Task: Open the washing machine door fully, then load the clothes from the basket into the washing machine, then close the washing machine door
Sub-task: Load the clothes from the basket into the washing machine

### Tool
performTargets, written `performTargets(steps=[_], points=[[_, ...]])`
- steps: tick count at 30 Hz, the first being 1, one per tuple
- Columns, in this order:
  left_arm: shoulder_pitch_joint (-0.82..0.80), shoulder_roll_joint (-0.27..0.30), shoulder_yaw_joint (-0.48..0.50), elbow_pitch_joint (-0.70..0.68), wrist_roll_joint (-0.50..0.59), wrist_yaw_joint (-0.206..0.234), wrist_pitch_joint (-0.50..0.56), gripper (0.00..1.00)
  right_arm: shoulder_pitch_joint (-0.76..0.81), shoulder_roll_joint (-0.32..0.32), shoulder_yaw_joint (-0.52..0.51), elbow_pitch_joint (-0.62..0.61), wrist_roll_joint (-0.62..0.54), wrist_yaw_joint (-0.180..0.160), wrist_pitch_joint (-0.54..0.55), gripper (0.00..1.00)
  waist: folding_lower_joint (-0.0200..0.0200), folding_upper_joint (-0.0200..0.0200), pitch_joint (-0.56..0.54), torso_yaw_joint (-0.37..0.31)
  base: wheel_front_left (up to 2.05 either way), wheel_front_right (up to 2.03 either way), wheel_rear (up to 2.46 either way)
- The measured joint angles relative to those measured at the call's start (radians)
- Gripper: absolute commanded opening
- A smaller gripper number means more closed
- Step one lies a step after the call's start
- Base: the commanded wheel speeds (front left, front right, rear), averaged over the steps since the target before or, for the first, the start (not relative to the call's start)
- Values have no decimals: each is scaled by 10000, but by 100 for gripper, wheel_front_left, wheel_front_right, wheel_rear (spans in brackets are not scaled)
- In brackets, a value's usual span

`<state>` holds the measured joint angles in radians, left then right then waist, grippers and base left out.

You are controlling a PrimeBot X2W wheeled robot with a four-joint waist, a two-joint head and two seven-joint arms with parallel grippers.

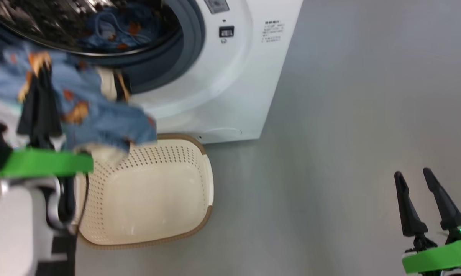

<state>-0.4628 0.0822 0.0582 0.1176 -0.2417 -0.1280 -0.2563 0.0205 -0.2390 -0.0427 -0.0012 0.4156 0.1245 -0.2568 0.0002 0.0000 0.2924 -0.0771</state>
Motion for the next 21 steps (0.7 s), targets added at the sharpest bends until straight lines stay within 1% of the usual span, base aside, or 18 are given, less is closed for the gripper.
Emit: performTargets(steps=[3, 10, 15, 17, 21], points=[[-1182, 107, -61, 709, -73, -2, -4, 0, -292, 75, 19, -15, 12, 0, 0, 100, 0, 0, 348, -119, 0, 0, 0], [-3319, 483, 92, 3005, -1175, -2, -2, 0, -894, 211, 305, -36, 29, 0, 0, 100, 0, 0, 1036, -527, 0, 0, 0], [-4276, 1070, -144, 4583, -1057, -2, -4, 0, -1174, 274, 424, -48, 86, 0, 0, 100, 0, 0, 1399, -897, 0, 0, 0], [-4513, 1183, -84, 5135, -1011, -2, -2, 0, -1275, 316, 546, -54, 86, 0, 0, 100, 0, 0, 1509, -1050, 0, 0, 0], [-4901, 1304, -54, 6142, -591, -2, -4, 0, -1278, 410, 644, -54, 88, 0, 0, 100, -1, 0, 1719, -1300, 0, 0, 0]])
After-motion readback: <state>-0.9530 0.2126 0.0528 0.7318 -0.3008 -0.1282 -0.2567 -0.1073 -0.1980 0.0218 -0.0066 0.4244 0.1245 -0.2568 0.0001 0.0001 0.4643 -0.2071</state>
